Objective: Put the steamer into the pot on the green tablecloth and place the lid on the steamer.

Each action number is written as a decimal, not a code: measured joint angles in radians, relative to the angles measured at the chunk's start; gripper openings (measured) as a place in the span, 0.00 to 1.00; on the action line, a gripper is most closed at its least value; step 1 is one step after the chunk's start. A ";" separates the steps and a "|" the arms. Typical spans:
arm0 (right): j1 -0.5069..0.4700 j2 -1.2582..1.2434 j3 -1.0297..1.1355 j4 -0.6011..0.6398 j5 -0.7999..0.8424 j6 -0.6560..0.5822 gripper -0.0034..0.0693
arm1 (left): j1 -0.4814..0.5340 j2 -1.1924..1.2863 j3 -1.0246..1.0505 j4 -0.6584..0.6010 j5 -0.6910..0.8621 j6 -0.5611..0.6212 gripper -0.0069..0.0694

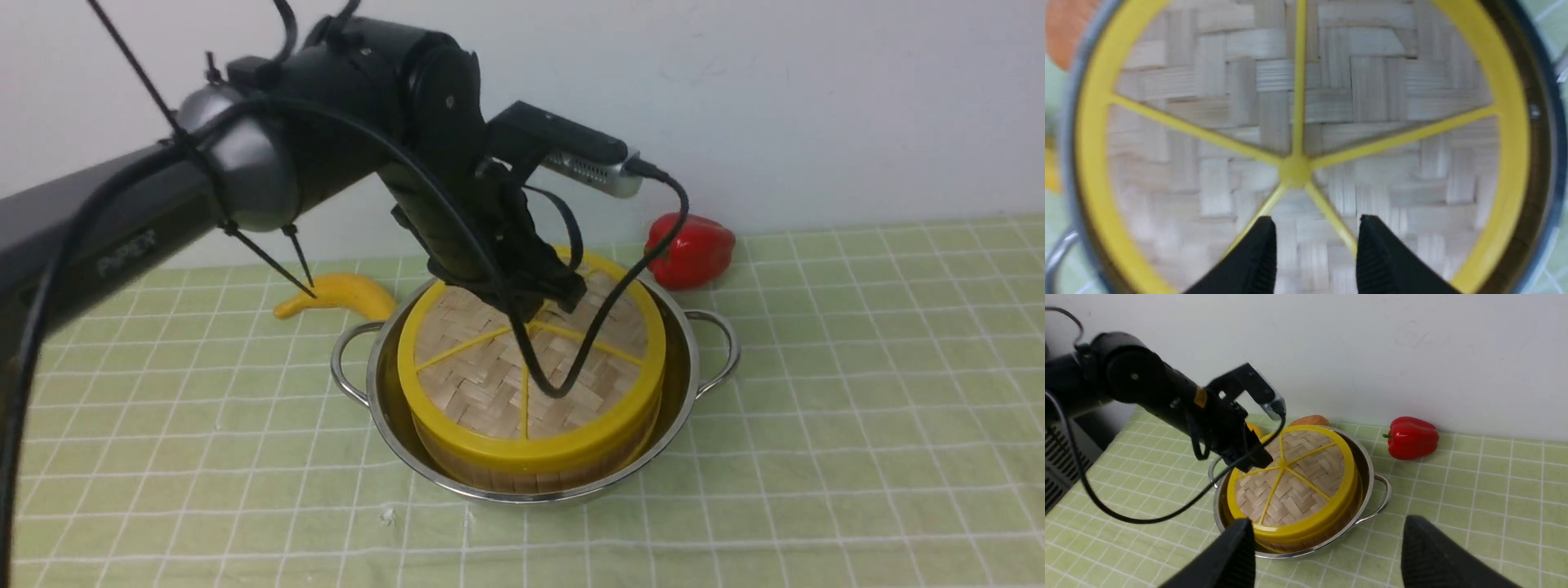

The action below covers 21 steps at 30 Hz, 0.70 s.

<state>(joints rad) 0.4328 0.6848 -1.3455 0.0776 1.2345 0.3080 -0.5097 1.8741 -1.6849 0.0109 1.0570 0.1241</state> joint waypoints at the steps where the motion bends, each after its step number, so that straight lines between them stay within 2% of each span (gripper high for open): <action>1: 0.000 0.000 0.000 0.007 0.000 0.000 0.69 | 0.000 -0.030 0.000 0.004 0.007 0.000 0.44; 15: 0.000 0.000 0.000 0.054 0.000 0.000 0.69 | 0.000 -0.358 0.005 0.006 0.068 0.000 0.42; 21: 0.000 0.000 0.000 0.071 0.000 0.018 0.69 | 0.000 -0.589 0.055 0.005 0.026 0.028 0.24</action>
<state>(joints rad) 0.4328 0.6848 -1.3455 0.1491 1.2345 0.3263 -0.5097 1.2855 -1.6298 0.0157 1.0833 0.1524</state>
